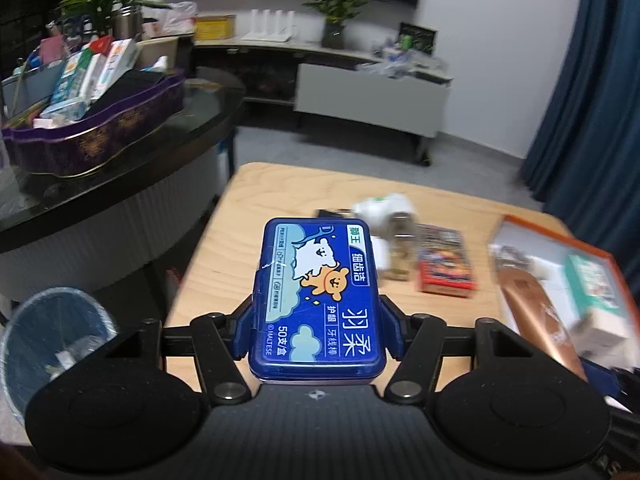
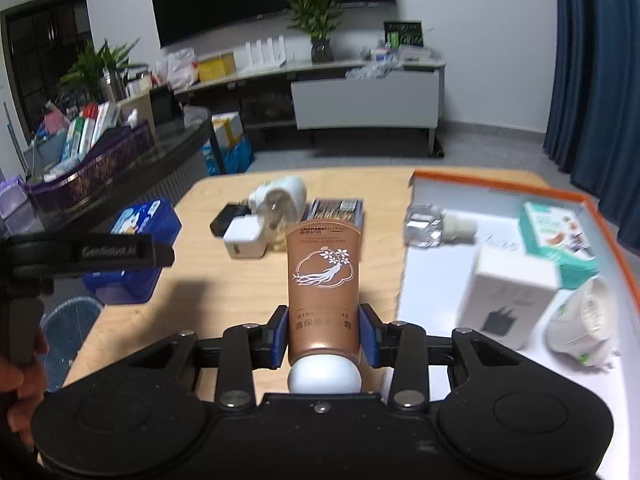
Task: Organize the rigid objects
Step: 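Carry the blue tin and brown tube over the lid with both grippers, then lower the tin and tube into the lid and open both grippers, then move the left gripper to the white charger while the right moves to the glass-bottle diffuser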
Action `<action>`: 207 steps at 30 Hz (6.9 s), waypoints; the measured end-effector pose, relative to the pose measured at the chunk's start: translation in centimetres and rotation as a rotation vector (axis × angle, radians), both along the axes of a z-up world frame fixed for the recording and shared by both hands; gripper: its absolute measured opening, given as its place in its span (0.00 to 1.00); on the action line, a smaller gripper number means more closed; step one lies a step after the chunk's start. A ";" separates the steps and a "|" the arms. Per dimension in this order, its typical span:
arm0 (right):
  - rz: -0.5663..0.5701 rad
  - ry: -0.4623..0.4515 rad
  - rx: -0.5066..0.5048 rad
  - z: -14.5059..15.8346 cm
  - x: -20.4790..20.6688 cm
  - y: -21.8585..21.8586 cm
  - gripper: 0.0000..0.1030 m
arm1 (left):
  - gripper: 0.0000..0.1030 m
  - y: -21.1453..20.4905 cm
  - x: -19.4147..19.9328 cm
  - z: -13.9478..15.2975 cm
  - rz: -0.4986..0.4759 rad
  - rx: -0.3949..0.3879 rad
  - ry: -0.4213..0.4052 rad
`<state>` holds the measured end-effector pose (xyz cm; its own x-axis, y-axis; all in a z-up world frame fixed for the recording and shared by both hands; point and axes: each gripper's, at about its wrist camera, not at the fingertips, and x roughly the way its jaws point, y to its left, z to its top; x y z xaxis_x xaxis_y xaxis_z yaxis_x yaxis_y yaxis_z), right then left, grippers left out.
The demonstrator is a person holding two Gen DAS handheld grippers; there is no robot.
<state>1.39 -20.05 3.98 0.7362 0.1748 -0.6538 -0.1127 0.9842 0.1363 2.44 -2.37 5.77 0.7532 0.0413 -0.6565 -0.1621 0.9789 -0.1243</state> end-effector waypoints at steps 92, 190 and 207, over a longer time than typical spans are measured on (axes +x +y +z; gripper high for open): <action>-0.335 -0.001 -0.050 -0.5 -6.0 -14.2 0.44 | 0.60 -17.0 -1.9 -2.1 -0.383 -0.045 0.058; -0.403 -0.036 -0.147 1.8 6.2 -19.0 0.73 | 0.73 -20.1 13.3 -1.4 -0.421 -0.080 0.156; -0.312 -0.065 -0.107 3.5 5.6 -14.4 0.78 | 0.84 -14.1 10.0 0.5 -0.293 -0.078 0.113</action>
<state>6.97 -34.49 7.44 0.7840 -0.1331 -0.6064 0.1916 0.9809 0.0324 12.43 -16.44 6.29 0.6482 -0.2202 -0.7290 0.1080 0.9742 -0.1982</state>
